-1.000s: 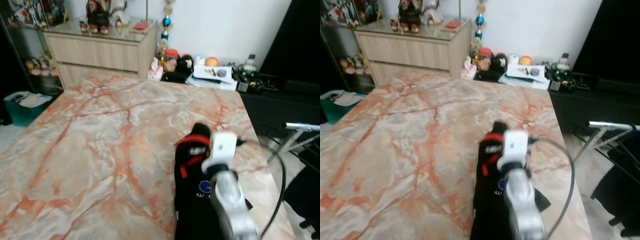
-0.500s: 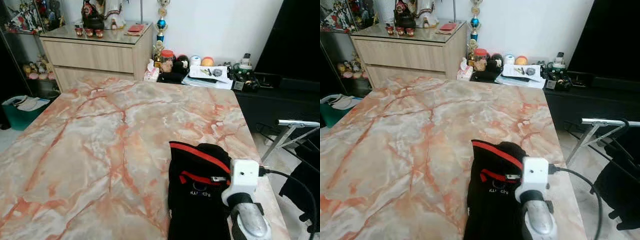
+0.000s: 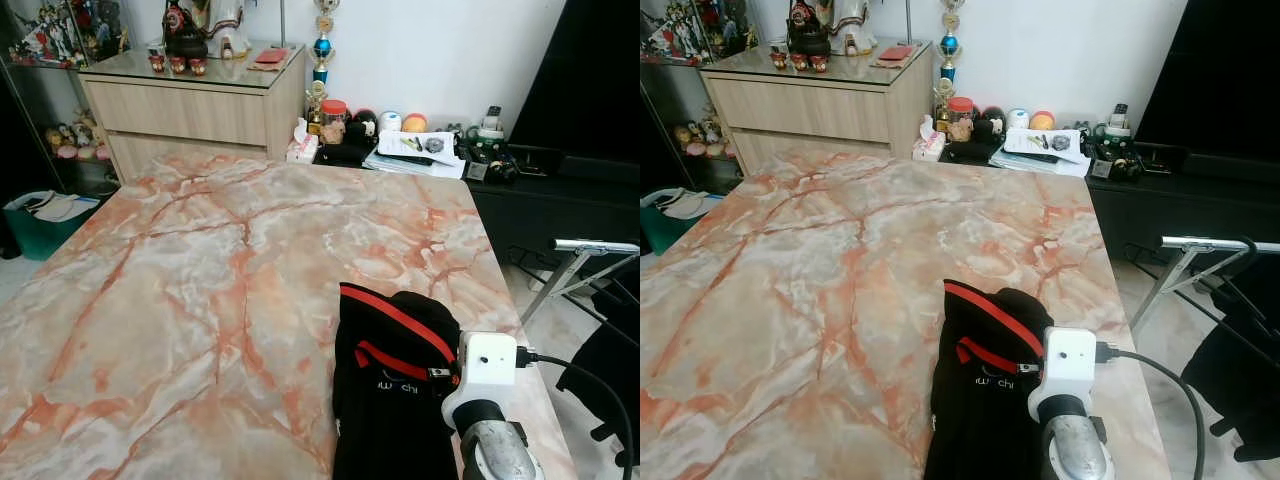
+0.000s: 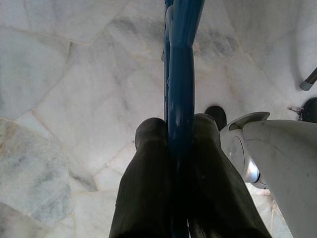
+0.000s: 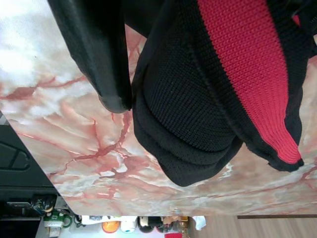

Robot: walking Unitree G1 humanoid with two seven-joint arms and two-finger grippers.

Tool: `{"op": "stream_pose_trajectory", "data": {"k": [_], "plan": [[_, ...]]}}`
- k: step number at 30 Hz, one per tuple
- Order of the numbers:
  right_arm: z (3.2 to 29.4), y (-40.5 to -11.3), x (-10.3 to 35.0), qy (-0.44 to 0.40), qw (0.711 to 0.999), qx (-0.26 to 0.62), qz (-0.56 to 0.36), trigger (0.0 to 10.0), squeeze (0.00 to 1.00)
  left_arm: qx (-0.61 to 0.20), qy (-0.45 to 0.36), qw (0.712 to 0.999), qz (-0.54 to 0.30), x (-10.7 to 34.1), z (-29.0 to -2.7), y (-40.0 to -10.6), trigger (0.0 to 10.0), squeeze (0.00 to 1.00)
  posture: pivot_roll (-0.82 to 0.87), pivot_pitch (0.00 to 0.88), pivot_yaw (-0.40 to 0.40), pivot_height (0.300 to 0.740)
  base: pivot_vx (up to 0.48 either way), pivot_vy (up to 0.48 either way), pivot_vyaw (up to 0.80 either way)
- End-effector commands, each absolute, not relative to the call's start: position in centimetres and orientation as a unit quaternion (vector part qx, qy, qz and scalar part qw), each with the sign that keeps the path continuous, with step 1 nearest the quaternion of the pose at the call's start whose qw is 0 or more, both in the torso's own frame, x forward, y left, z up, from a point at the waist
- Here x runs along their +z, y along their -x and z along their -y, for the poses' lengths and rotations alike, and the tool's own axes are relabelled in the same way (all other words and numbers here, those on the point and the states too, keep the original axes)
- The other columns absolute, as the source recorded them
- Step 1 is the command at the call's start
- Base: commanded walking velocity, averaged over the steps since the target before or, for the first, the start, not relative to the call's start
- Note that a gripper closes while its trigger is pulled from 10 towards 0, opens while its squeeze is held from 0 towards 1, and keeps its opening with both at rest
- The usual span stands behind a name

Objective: Hang hanger

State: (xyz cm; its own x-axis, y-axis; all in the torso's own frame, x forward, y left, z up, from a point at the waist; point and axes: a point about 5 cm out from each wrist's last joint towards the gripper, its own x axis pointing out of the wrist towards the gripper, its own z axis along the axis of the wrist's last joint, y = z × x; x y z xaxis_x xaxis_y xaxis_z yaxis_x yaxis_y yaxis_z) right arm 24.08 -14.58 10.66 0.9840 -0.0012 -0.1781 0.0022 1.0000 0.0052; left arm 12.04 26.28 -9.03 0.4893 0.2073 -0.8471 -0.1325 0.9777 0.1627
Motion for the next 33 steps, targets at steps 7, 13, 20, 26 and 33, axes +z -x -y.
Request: {"op": "stream_pose_trajectory", "data": {"k": [7,13,20,26,33], "plan": [[14.08,-23.91,11.28,-0.013,0.996,0.01,-0.083,10.0,1.0,0.104,-0.039,0.86,-0.499,-9.04,-26.54,-11.76,10.0,0.0,-0.02,0.0,-0.022,0.74,0.0,0.0,0.0],[14.24,-23.98,11.22,-0.011,0.996,0.005,-0.085,10.0,0.95,0.105,-0.039,0.86,-0.499,-9.02,-26.59,-11.82,10.0,0.0,-0.03,0.0,-0.022,0.74,0.0,0.0,0.0],[14.31,-24.33,11.33,-0.007,0.996,0.002,-0.084,10.0,0.0,0.106,-0.036,0.86,-0.498,-9.02,-26.56,-11.84,10.0,0.0,-0.02,0.0,-0.024,0.74,0.0,0.0,0.0],[14.22,-24.6,11.42,-0.008,0.997,0.003,-0.082,10.0,0.0,0.105,-0.034,0.861,-0.497,-9.03,-26.51,-11.86,10.0,0.0,-0.02,0.0,-0.026,0.74,0.0,0.0,0.0],[14.14,-24.78,11.42,-0.007,0.997,0.005,-0.083,10.0,0.0,0.106,-0.033,0.861,-0.497,-9.03,-26.49,-11.88,10.0,0.0,-0.02,0.0,-0.027,0.74,0.0,0.0,0.0]]}}
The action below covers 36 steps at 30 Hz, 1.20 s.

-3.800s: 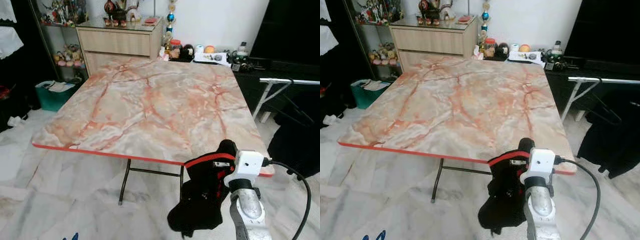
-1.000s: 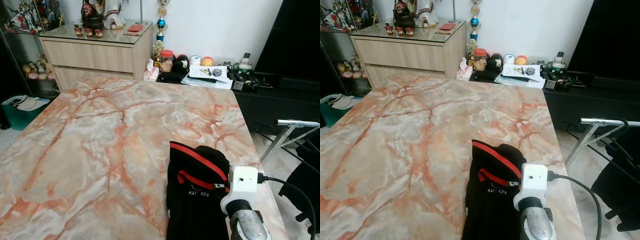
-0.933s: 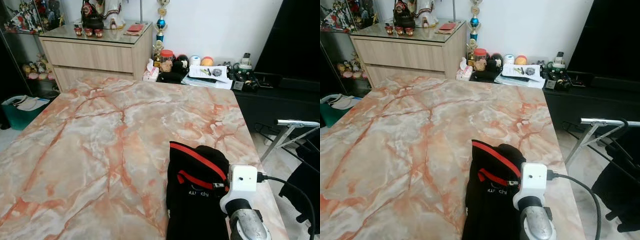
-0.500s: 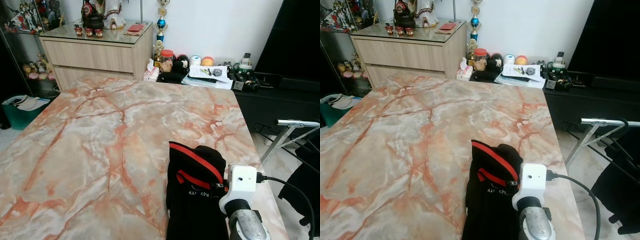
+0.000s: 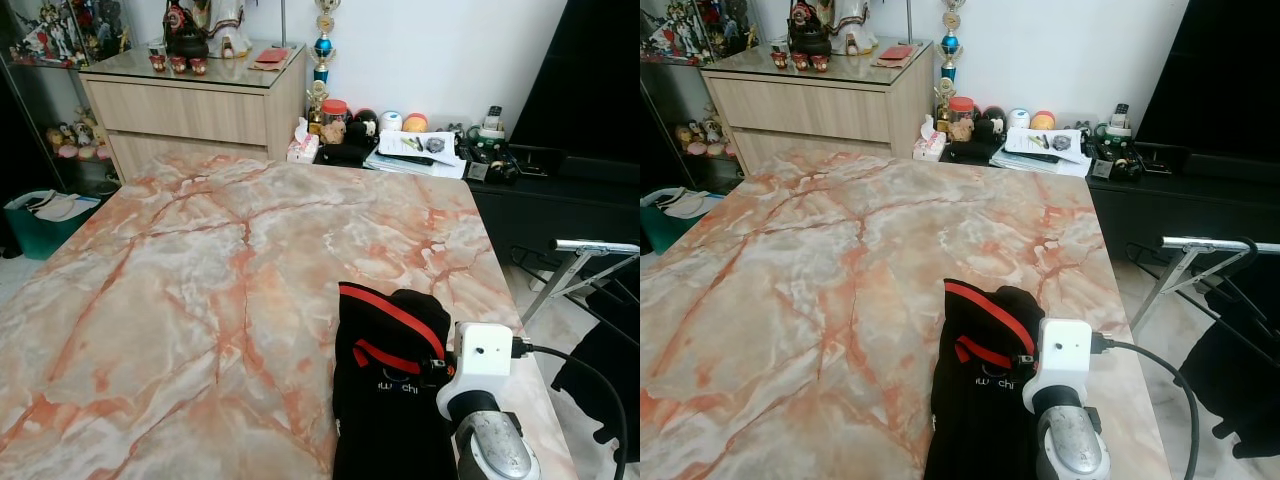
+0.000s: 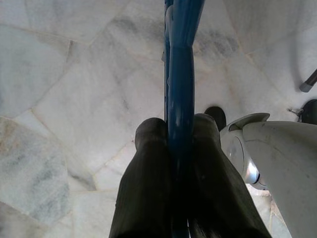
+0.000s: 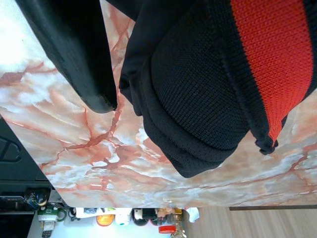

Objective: Hang hanger

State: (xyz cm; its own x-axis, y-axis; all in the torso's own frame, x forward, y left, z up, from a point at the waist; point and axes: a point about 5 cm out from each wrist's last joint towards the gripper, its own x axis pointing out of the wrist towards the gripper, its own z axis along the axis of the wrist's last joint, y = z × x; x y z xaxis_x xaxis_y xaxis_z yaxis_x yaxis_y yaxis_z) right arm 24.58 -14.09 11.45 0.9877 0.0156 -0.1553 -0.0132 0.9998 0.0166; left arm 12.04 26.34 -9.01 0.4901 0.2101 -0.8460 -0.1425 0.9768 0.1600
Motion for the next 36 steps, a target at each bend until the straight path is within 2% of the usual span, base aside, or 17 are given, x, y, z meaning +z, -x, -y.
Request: {"op": "stream_pose_trajectory", "data": {"k": [1,7,36], "plan": [[14.13,-24.8,11.41,-0.007,0.997,0.005,-0.083,10.0,0.0,0.106,-0.033,0.861,-0.497,-9.03,-26.49,-11.89,10.0,0.0,-0.02,0.0,-0.027,0.74,0.0,0.0,0.0],[14.09,-24.94,11.44,-0.009,0.997,0.006,-0.082,10.0,0.0,0.107,-0.031,0.861,-0.496,-9.02,-26.49,-11.92,10.0,0.0,-0.01,0.0,-0.026,0.74,0.0,0.0,0.0],[14.34,-25.44,11.39,-0.001,0.996,0.0,-0.084,10.0,0.0,0.105,-0.03,0.862,-0.495,-8.98,-26.47,-12.07,10.0,0.0,-0.02,0.0,-0.026,0.74,-0.26,0.0,0.0]]}}
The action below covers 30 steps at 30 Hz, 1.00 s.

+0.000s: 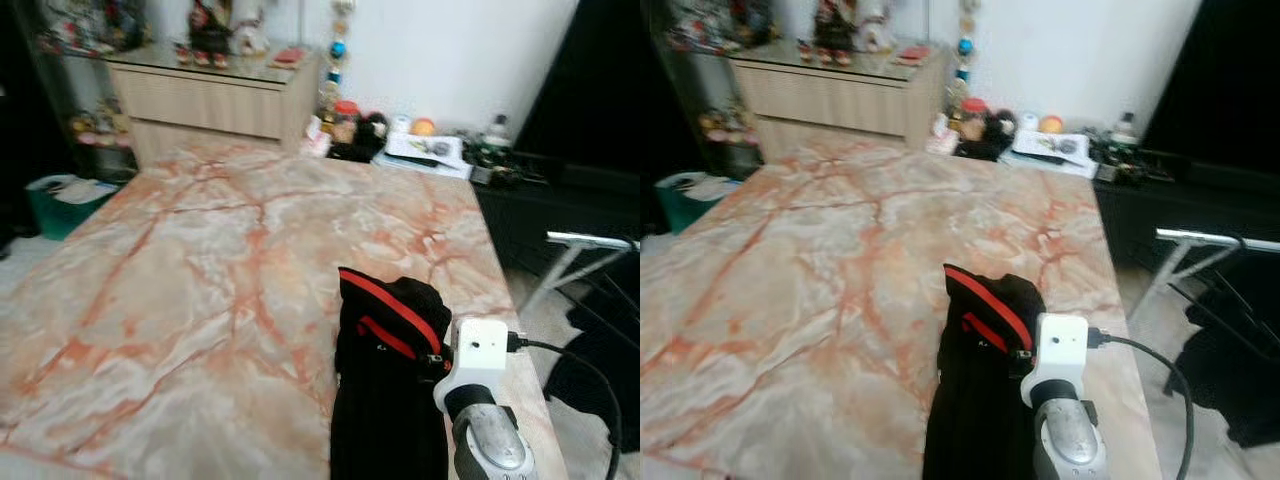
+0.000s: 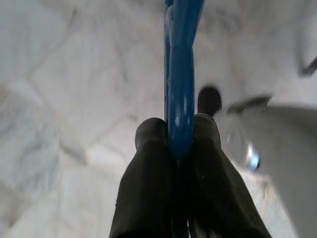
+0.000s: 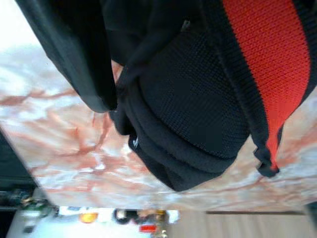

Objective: Hang hanger

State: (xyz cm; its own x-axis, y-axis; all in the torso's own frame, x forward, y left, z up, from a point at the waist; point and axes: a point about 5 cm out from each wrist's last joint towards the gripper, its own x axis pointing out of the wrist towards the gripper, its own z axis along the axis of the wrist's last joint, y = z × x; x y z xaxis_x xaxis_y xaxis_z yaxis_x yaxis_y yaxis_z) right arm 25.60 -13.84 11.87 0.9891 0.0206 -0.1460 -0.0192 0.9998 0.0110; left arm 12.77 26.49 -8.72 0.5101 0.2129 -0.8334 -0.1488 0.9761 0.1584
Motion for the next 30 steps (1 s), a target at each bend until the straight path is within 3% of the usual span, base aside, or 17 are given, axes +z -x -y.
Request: {"op": "stream_pose_trajectory", "data": {"k": [1,11,17,19,21,28,29,30], "plan": [[14.4,-25.5,11.4,-0.001,0.996,-0.001,-0.084,10.0,0.0,0.105,-0.03,0.862,-0.495,-9.0,-26.5,-12.1,10.0,0.0,-0.02,0.0,-0.026,0.74,-0.274,0.0,0.0],[15.6,-25.9,10.9,0.01,0.994,-0.036,-0.107,10.0,0.0,0.105,-0.03,0.862,-0.495,-9.0,-26.4,-12.0,10.0,0.0,-0.02,0.0,-0.025,0.74,-0.273,0.0,0.0],[16.7,-26.0,9.7,-0.065,0.981,-0.056,-0.176,10.0,0.0,0.104,-0.03,0.862,-0.496,-9.0,-26.4,-12.0,10.0,0.0,-0.02,0.0,-0.024,0.74,-0.272,0.0,0.0],[17.1,-26.6,10.0,-0.236,0.951,-0.088,-0.181,10.0,0.0,0.103,-0.03,0.862,-0.496,-9.0,-26.4,-12.0,10.0,0.0,-0.02,0.0,-0.024,0.74,-0.272,0.0,0.0],[17.5,-27.4,10.8,-0.4,0.898,-0.105,-0.151,10.0,0.0,0.103,-0.031,0.862,-0.495,-9.0,-26.4,-12.0,10.0,0.0,-0.02,0.0,-0.024,0.74,-0.129,0.0,0.0],[17.1,-28.3,12.0,-0.536,0.833,-0.096,-0.101,10.0,0.0,0.105,-0.033,0.861,-0.496,-9.0,-26.5,-12.0,10.0,0.0,-0.01,0.0,-0.026,0.74,0.0,0.0,0.0],[16.7,-28.3,12.0,-0.526,0.839,-0.088,-0.103,10.0,0.0,0.105,-0.033,0.861,-0.496,-9.0,-26.5,-12.0,10.0,0.0,-0.01,0.0,-0.025,0.74,0.0,0.0,0.0],[16.2,-28.2,12.1,-0.403,0.906,-0.065,-0.109,10.0,0.0,0.104,-0.034,0.861,-0.497,-9.0,-26.5,-12.0,10.0,0.0,-0.01,0.0,-0.023,0.74,0.0,0.0,0.0]]}}
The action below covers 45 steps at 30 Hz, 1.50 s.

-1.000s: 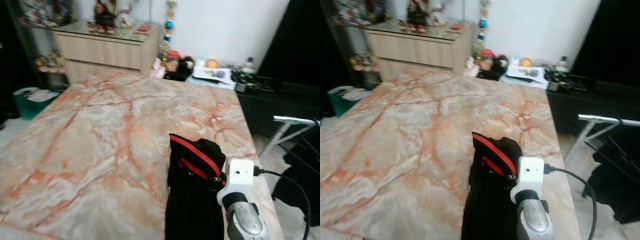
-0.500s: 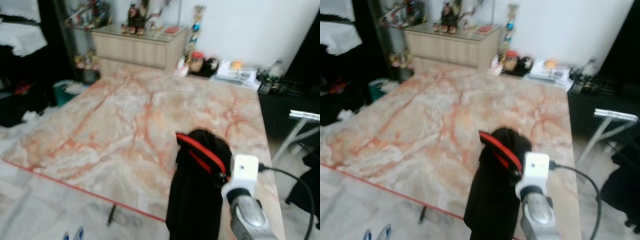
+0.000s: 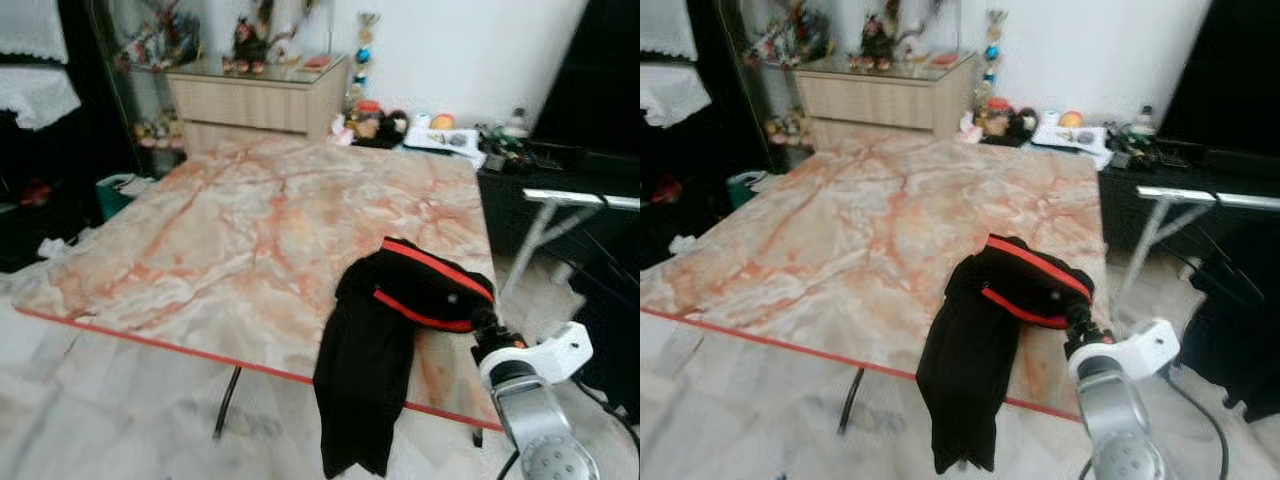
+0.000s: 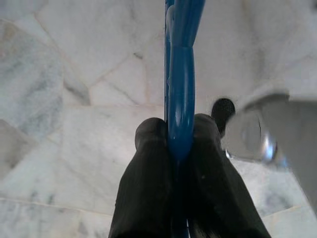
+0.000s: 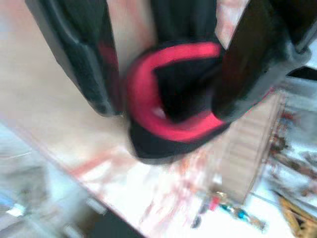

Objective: Hang hanger

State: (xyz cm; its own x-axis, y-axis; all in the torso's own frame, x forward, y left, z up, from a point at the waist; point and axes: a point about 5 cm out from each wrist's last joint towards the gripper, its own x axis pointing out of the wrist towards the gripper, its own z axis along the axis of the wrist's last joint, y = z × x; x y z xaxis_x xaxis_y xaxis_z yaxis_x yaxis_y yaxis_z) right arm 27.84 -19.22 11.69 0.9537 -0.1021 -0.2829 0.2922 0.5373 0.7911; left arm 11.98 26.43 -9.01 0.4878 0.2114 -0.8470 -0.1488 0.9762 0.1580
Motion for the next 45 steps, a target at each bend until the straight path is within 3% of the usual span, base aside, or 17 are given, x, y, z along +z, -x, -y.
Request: {"op": "stream_pose_trajectory", "data": {"k": [1,6,11,33,45], "plan": [[16.1,-28.2,12.2,-0.368,0.921,-0.058,-0.111,10.0,0.0,0.104,-0.034,0.861,-0.497,-9.0,-26.5,-12.0,10.0,0.0,-0.01,0.0,-0.023,0.74,0.0,0.0,0.0],[15.8,-28.0,12.2,-0.136,0.984,-0.032,-0.107,10.0,0.0,0.104,-0.036,0.86,-0.498,-9.0,-26.6,-12.0,10.0,0.0,-0.01,0.0,-0.02,0.74,0.0,0.0,0.0],[16.0,-28.2,12.8,-0.076,0.993,-0.024,-0.083,10.0,0.0,0.103,-0.037,0.86,-0.498,-9.0,-26.6,-12.0,10.0,0.0,-0.01,0.0,-0.02,0.74,0.0,0.0,0.0],[16.9,-26.9,11.3,-0.058,0.993,-0.057,-0.084,10.0,0.0,0.104,-0.036,0.862,-0.495,-8.9,-26.5,-12.2,10.0,0.0,-0.02,0.0,-0.02,0.74,0.0,0.0,0.0],[16.5,-27.1,11.4,-0.06,0.994,-0.047,-0.079,10.0,0.0,0.102,-0.04,0.861,-0.497,-8.9,-26.5,-12.2,10.0,0.0,-0.02,0.0,-0.023,0.74,0.0,0.0,-0.8]]}}
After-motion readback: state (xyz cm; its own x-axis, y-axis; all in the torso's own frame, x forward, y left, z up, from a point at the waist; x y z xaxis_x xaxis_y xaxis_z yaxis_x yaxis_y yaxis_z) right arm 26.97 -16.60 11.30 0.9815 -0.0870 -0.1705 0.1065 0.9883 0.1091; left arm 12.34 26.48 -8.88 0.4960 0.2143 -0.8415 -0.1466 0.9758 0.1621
